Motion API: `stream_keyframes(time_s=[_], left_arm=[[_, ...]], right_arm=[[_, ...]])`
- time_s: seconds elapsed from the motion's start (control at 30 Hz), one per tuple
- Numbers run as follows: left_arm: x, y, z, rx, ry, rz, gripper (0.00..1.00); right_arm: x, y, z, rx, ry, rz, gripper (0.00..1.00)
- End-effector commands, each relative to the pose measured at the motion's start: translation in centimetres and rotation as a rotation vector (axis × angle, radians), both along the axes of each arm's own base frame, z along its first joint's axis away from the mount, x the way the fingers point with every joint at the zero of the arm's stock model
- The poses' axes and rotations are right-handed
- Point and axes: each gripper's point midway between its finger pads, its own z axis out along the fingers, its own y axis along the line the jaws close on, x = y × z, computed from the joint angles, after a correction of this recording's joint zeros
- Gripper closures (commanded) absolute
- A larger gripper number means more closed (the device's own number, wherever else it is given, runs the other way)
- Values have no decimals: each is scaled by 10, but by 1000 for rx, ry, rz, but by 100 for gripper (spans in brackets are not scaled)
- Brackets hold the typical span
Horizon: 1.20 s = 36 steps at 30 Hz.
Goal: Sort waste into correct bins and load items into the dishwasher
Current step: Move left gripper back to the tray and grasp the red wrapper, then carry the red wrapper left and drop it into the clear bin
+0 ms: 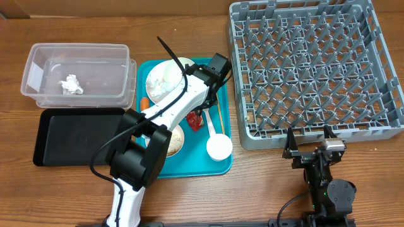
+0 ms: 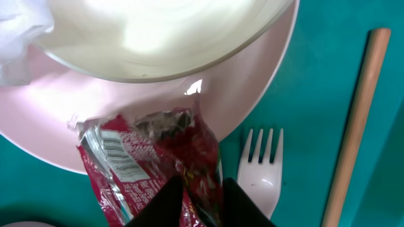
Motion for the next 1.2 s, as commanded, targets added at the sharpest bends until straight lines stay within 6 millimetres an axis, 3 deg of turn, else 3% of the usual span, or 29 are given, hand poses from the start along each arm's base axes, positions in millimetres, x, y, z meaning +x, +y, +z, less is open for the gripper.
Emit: stream_keyframes(time_s=[0.0,0.13,0.27,0.67,0.8,1.03,1.17], left_arm=[[-3,1,-9,15,20,-5,83],[-3,0,-9,13,22,-8,86],[-3,1,-9,13,22,-8,96],[-6,1,-3,28,47,-83,96],[-3,0,24,13,20,-84,96],[7,2,101,-22,-126,-111,96],[13,25,147,11,-246,-84,96]], right_arm=[[0,-1,-1,-1,-8,-3,0],[0,-1,-1,-1,-8,-3,0],[0,-1,-1,-1,-8,-3,0],[0,-1,-1,-1,-8,-3,0],[0,-1,-1,-1,-8,-3,0],[0,-1,-1,-1,-8,-3,0],[0,-1,-1,-1,-8,-3,0]])
